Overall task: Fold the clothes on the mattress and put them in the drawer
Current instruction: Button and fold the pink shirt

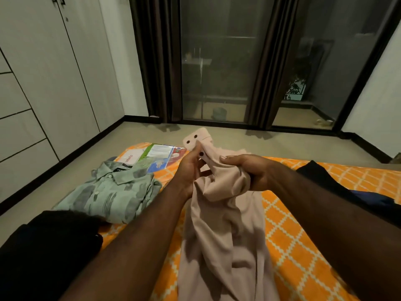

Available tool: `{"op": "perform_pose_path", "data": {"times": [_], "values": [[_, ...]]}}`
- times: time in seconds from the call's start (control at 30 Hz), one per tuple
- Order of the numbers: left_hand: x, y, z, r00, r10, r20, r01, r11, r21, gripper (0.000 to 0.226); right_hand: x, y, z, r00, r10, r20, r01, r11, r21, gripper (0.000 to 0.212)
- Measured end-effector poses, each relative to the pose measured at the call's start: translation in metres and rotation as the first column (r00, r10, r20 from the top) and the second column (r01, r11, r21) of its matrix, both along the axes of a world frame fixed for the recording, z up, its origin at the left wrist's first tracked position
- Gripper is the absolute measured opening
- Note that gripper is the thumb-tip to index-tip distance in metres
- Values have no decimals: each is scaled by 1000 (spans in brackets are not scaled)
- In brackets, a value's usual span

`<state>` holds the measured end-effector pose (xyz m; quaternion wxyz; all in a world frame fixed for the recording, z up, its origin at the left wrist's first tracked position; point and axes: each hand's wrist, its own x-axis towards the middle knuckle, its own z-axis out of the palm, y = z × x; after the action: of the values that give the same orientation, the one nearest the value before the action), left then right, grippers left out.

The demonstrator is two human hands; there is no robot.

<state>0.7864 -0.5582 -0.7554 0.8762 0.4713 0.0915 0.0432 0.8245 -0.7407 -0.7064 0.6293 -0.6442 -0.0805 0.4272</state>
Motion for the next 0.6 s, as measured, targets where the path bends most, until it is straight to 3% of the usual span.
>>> {"op": "perform_pose_path", "data": {"times": [0.1, 0.17, 0.27, 0.33, 0.47, 0.6], "values": [[-1, 4, -4, 998, 12, -56, -17, 997, -79, 72, -1, -1, 0, 994, 41, 103, -50, 995, 88, 42], [-6, 4, -13, 992, 48, -116, -64, 989, -132, 61, 1, -1, 0, 989, -11, 150, -13, 988, 153, 49], [-11, -7, -32, 968, -7, -250, 9, 1000, 4, 32, 0, 3, 4, 979, -124, 161, 81, 966, 247, 43], [-15, -12, -41, 943, -84, -322, 100, 994, 33, 41, -1, 5, 6, 970, -212, 121, 166, 935, 313, 39], [-18, -6, -31, 944, -255, -208, 244, 967, -77, 59, 7, 5, 4, 935, -353, -1, 318, 841, 438, 51], [6, 11, -5, 972, -227, -67, 231, 970, 71, 38, 17, 6, 6, 907, -419, -40, 379, 771, 512, 47]]}}
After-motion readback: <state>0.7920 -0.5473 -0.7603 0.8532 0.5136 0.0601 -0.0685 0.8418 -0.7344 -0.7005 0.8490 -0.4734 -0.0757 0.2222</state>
